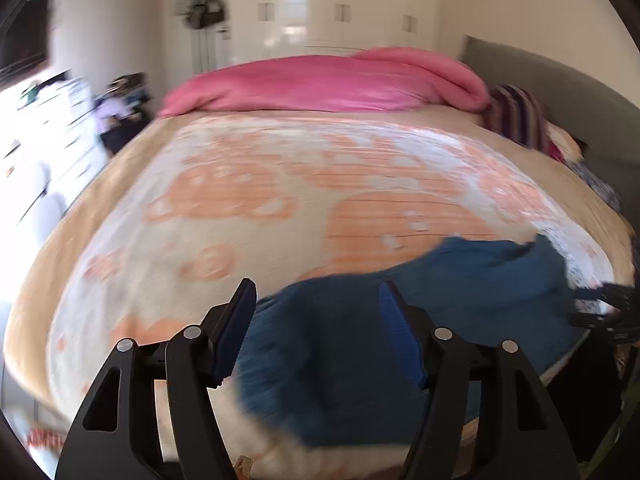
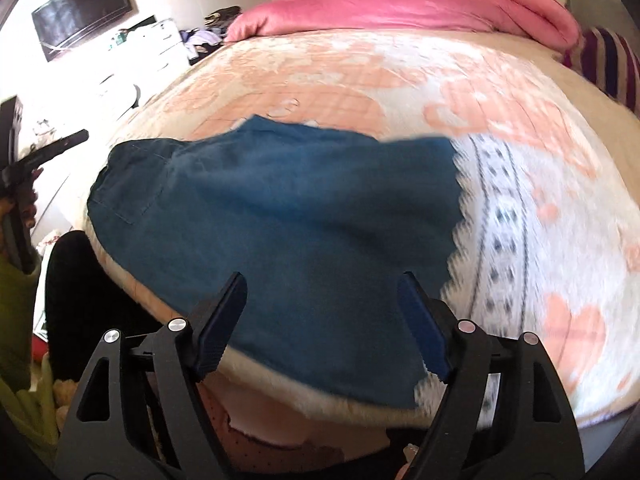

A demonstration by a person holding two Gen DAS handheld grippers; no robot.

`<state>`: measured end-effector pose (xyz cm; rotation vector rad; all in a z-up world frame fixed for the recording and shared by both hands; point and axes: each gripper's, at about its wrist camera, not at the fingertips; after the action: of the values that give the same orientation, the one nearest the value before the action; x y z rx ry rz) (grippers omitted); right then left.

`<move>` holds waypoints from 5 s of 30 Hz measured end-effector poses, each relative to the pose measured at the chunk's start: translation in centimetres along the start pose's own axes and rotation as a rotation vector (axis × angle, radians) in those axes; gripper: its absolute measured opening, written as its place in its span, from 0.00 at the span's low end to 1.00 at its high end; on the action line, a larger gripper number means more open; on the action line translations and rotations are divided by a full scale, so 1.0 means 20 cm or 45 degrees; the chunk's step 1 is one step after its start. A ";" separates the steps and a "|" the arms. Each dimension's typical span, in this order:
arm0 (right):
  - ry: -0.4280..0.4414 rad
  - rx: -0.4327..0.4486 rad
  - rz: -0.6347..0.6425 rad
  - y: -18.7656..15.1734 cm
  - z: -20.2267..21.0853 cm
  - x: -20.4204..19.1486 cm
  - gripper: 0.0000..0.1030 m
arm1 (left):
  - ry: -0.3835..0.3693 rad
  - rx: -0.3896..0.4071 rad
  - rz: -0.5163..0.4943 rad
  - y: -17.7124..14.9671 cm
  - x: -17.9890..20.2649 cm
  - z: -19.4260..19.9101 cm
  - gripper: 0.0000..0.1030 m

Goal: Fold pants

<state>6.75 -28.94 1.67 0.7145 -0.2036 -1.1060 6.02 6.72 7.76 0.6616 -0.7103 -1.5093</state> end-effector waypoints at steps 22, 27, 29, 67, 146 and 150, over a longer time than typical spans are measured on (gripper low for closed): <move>0.036 -0.041 -0.025 -0.04 -0.20 0.06 0.75 | -0.520 -0.305 -0.122 0.11 0.54 -0.94 0.11; 0.004 -0.053 -0.001 -0.05 -0.23 0.02 0.76 | -0.482 -0.216 -0.053 0.14 0.46 -0.96 0.10; -0.010 -0.058 0.012 -0.06 -0.24 0.00 0.78 | -0.472 -0.272 -0.033 0.08 0.45 -1.02 0.09; -0.304 0.015 -0.055 0.43 -0.29 0.61 0.13 | -0.526 -0.279 -0.111 0.01 0.56 -0.88 0.37; -0.067 -0.048 -0.045 -0.04 -0.23 0.06 0.90 | 0.043 -0.150 0.322 -0.30 -0.30 -0.22 0.39; -0.078 -0.057 -0.034 -0.04 -0.25 0.06 0.91 | 0.054 -0.209 0.313 -0.33 -0.32 -0.30 0.46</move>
<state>9.14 -28.03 -2.75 0.6456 -0.2219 -1.1552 6.63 13.02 -1.22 0.4629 -0.6042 -1.3070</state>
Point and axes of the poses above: each gripper's, at about its wrist camera, not at the fingertips, and z roughly against the way its jaws point, x to its right, y to its top, and after that the axes turned 1 degree about x, right-handed
